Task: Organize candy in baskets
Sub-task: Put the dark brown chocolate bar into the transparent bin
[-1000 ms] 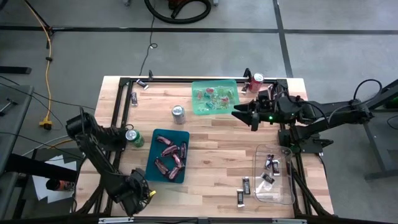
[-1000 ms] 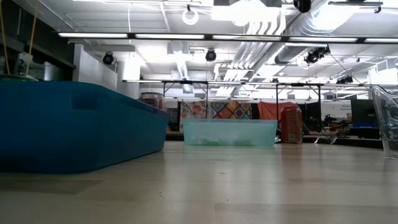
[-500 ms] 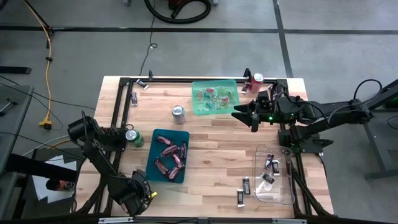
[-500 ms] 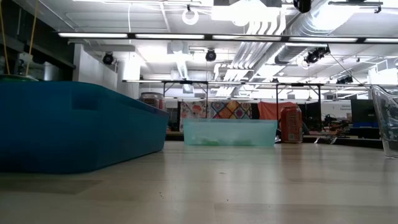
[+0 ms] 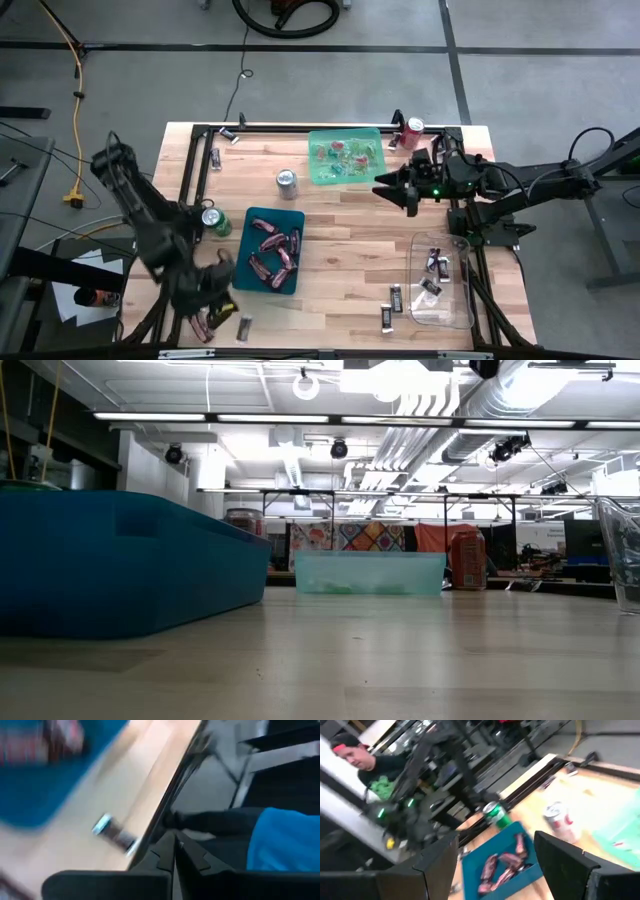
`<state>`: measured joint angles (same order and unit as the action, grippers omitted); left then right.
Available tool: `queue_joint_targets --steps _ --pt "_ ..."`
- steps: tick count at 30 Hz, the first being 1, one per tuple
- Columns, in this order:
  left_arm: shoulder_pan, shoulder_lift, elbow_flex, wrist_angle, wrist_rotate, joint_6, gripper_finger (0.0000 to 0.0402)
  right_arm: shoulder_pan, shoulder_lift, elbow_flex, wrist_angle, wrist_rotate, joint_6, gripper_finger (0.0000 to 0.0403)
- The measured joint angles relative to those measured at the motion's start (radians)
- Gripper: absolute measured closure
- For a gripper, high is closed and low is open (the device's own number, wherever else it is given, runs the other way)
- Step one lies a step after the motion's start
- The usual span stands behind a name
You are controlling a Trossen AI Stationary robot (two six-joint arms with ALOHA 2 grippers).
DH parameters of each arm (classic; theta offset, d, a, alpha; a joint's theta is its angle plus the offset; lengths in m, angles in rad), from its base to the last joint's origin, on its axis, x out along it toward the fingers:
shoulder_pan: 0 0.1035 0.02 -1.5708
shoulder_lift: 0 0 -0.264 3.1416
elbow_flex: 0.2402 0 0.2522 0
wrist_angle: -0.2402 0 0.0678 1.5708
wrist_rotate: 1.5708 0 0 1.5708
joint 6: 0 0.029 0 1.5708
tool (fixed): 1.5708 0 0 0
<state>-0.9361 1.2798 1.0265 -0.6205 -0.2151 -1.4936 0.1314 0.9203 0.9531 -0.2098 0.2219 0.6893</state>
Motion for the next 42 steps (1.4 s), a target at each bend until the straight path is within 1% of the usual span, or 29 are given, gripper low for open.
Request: queue_joint_targets --steps 4,6,8,11,12,14,17,19,21,22,24,26,28,30,31,34,37,39,42 --pt "0.159 -0.031 0.011 -0.019 0.002 0.265 0.0401 0.0 0.009 0.0 -0.001 -0.121 0.01 0.0146" --pt "0.233 -0.028 0.011 -0.057 0.022 0.353 0.0401 0.001 0.011 0.0 -0.013 -0.129 0.014 0.0146" --pt "0.282 -0.019 0.011 -0.085 0.075 0.397 0.0401 0.0 0.01 0.0 -0.016 -0.127 0.028 0.0146" --pt "0.28 -0.019 0.011 -0.06 0.174 0.412 0.0401 0.0 0.01 0.0 -0.019 -0.126 0.036 0.0146" --pt "0.264 -0.02 0.011 -0.043 0.192 0.4 0.0401 0.0 0.01 0.0 -0.019 -0.126 0.036 0.0146" --pt "0.209 -0.019 0.011 -0.011 0.186 0.355 0.0401 0.0 0.01 0.0 -0.023 -0.126 0.036 0.0146" --pt "0.096 -0.008 0.012 0.029 0.09 0.234 0.0401 0.0 0.01 0.0 -0.039 -0.126 0.028 0.0146" --pt "0.028 0.029 0.012 0.021 0.027 0.119 0.0401 0.0 0.01 0.0 -0.05 -0.126 0.018 0.0146" --pt "-0.019 0.088 0.012 0.024 0.017 0.019 0.0401 0.0 0.01 0.0 -0.067 -0.125 0.017 0.0146" --pt "-0.032 0.126 0.024 0.019 0.027 -0.01 0.0401 0.0 0.01 0.0 -0.077 -0.125 0.018 0.0146" --pt "-0.037 0.214 0.077 -0.001 0.086 -0.01 0.0401 0.0 0.01 0.0 -0.095 -0.125 0.017 0.0146" --pt "-0.03 0.297 0.154 -0.09 0.137 0.027 0.0401 0.0 0.01 0.0 -0.112 -0.125 0.017 0.0146" --pt "-0.018 0.376 0.242 -0.217 0.147 0.047 0.0401 0.0 0.01 0.0 -0.13 -0.125 0.017 0.0146" --pt "-0.008 0.437 0.308 -0.343 0.135 0.029 0.0401 0.0 0.01 0.0 -0.136 -0.122 0.011 0.0146" --pt "-0.003 0.46 0.33 -0.375 0.127 0.013 0.0401 0.0 0.01 0.0 -0.14 -0.12 0.009 0.0146" --pt "0.007 0.502 0.35 -0.386 0.117 -0.044 0.0401 0.0 0.01 0.0 -0.145 -0.119 -0.002 0.0146" --pt "0.009 0.516 0.349 -0.372 0.116 -0.138 0.0398 0.0 0.01 0.0 -0.149 -0.117 -0.014 0.0146" --pt "0.009 0.518 0.349 -0.376 0.108 -0.213 0.0388 0.0 0.01 0.0 -0.148 -0.117 -0.015 0.0146" --pt "0.009 0.518 0.349 -0.379 0.093 -0.329 0.0362 0.0 0.01 0.0 -0.149 -0.117 -0.016 0.0146"
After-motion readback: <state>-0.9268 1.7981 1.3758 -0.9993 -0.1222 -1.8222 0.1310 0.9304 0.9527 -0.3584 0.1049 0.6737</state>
